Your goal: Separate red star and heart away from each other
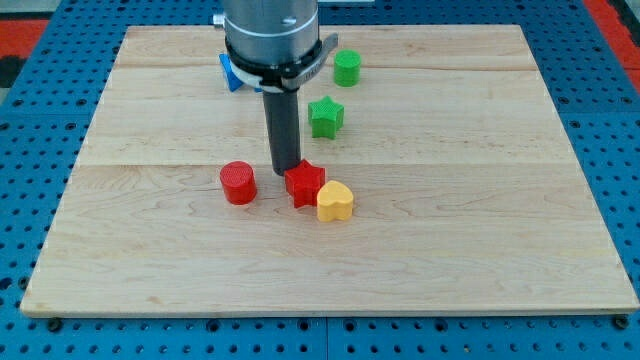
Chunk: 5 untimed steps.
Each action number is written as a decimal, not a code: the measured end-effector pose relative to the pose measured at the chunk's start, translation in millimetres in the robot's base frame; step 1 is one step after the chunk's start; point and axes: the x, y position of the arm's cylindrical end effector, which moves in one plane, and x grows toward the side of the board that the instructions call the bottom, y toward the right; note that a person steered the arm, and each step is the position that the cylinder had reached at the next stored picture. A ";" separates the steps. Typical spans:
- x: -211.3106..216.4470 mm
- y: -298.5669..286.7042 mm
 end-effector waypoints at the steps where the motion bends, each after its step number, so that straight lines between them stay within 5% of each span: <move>1: 19.7 -33.0; 3: 30.3 74.5; 5: 7.1 24.7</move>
